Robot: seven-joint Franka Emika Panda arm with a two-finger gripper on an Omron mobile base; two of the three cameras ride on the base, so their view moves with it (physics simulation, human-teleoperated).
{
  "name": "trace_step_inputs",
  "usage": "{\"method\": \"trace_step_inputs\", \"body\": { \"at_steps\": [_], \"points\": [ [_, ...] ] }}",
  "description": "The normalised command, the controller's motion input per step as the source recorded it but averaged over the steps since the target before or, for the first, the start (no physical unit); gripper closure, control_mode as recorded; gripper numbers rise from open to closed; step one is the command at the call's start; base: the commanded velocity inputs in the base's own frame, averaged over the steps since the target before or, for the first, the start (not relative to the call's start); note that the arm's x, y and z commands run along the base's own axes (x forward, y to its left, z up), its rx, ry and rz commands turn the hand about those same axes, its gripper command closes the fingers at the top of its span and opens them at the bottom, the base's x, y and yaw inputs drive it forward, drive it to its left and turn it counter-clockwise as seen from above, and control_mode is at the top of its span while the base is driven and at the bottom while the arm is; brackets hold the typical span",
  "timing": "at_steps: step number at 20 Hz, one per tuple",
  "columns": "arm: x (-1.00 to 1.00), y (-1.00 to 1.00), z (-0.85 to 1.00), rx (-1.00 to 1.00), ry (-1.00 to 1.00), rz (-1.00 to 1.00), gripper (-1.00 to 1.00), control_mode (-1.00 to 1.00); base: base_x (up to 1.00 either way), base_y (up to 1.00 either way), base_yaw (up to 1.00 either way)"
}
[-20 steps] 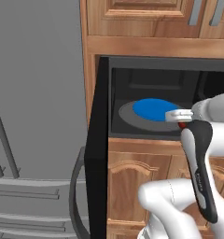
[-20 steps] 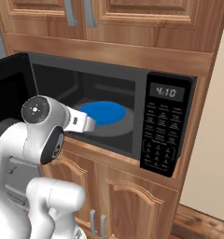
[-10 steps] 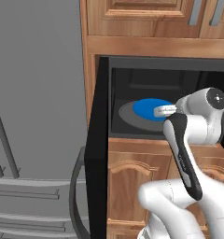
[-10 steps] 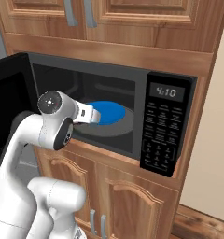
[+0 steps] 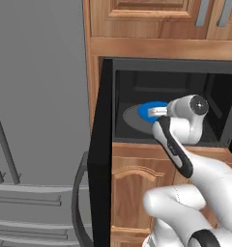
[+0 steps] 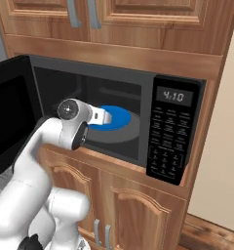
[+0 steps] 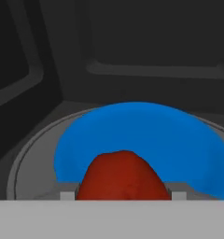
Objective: Pick the bell pepper from the counter and place it in the microwave.
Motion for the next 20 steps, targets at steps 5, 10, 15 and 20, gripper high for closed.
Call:
{"method": "trace_step_inputs", "body": {
  "at_steps": [5,10,15,20],
  "points": [
    [0.64,0.00,-0.11,0.00,0.05,0.00,1.00,-1.00,0.00,0.00,0.00],
    [0.37,-0.01,-0.27,0.00,0.03,0.00,1.00,-1.00,0.00,0.00,0.00],
    [0.30,-0.14,-0.39,0.00,0.00,0.00,1.00,-1.00,0.00,0.00,0.00],
    [0.31,-0.32,-0.29,0.00,0.00,0.00,1.00,-1.00,0.00,0.00,0.00]
  ]
}}
